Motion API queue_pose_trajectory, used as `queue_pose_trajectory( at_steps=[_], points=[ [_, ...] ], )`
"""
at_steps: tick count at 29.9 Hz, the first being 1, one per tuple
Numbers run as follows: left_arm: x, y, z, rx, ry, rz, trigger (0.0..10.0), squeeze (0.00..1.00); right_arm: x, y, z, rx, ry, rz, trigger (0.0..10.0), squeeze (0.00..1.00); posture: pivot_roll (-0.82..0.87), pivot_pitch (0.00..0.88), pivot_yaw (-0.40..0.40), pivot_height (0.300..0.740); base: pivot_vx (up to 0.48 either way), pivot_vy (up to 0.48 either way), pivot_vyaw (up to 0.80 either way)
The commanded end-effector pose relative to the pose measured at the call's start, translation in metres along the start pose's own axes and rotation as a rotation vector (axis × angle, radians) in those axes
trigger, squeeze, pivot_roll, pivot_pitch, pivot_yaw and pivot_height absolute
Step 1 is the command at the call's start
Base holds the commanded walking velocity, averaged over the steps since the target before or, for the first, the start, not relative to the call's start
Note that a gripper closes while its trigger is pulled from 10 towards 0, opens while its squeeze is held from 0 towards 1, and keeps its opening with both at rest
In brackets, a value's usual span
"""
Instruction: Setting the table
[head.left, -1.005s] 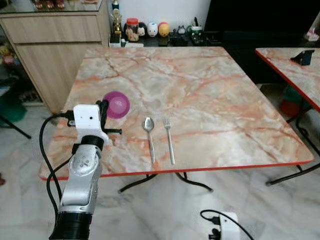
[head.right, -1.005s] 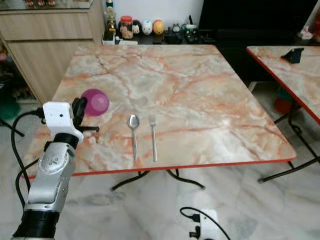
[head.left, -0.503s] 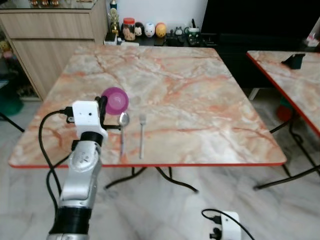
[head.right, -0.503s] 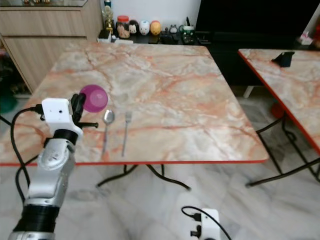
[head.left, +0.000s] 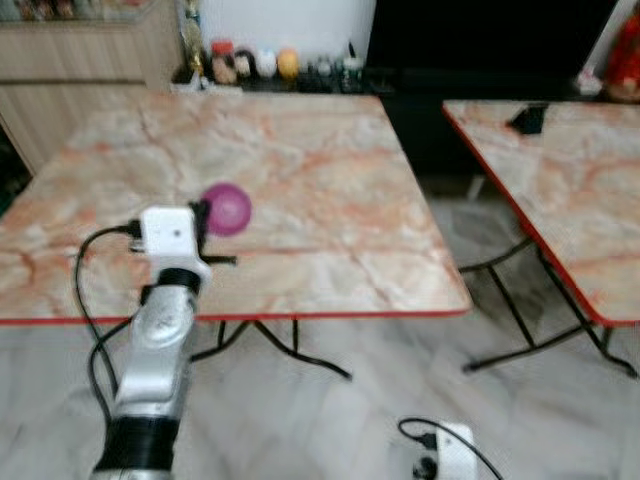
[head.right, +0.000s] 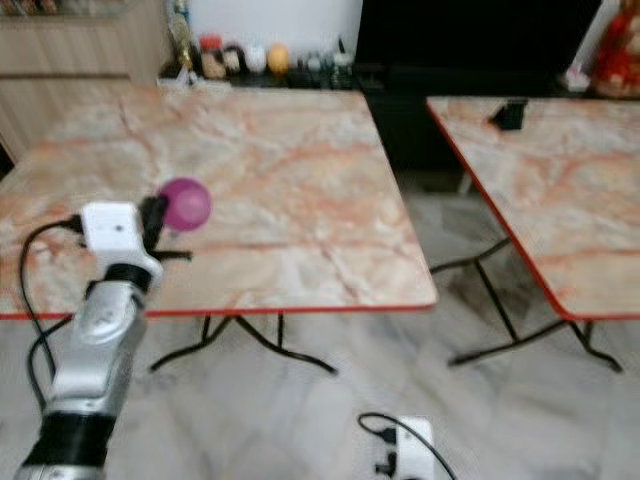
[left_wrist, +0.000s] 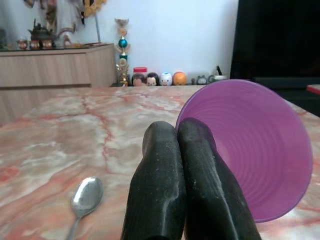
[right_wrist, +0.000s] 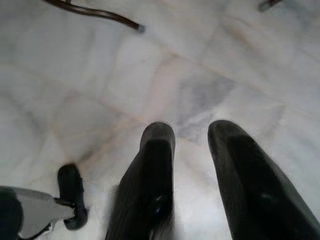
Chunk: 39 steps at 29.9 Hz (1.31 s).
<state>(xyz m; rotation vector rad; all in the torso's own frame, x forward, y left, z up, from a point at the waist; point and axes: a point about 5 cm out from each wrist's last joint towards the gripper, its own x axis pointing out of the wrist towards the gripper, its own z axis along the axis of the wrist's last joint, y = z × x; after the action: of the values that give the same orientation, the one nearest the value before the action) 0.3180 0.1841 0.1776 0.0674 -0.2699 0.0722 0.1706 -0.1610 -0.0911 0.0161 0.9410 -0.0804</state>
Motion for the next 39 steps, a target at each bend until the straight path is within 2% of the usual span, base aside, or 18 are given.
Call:
queue_pose_trajectory(
  at_steps=[1,6,9,39],
  points=[
    [0.0023,-0.0074,0.0054,-0.021,-0.015,-0.019,10.0,0.00,-0.0001,-0.0108,0.0018,-0.020,-0.015,-0.037,10.0,0.00,0.01,0.000,-0.020,0.740,0.000,-0.435,0.52],
    [0.0020,-0.0077,0.0053,-0.023,-0.014,-0.019,10.0,0.00,-0.0001,-0.0111,0.0015,-0.022,-0.013,-0.042,10.0,0.00,0.02,0.000,-0.024,0.740,0.000,-0.435,0.74],
    [0.0019,-0.0081,0.0061,-0.024,-0.016,-0.021,10.0,0.00,-0.0003,-0.0105,0.0006,0.005,-0.010,-0.040,10.0,0.00,0.02,0.000,-0.024,0.740,0.000,-0.431,0.00],
    [0.0026,-0.0082,0.0088,-0.021,-0.022,-0.044,10.0,0.00,-0.0011,-0.0084,-0.0028,0.000,-0.005,-0.027,10.0,0.00,0.03,0.000,-0.016,0.740,0.000,-0.428,0.00]
  ],
)
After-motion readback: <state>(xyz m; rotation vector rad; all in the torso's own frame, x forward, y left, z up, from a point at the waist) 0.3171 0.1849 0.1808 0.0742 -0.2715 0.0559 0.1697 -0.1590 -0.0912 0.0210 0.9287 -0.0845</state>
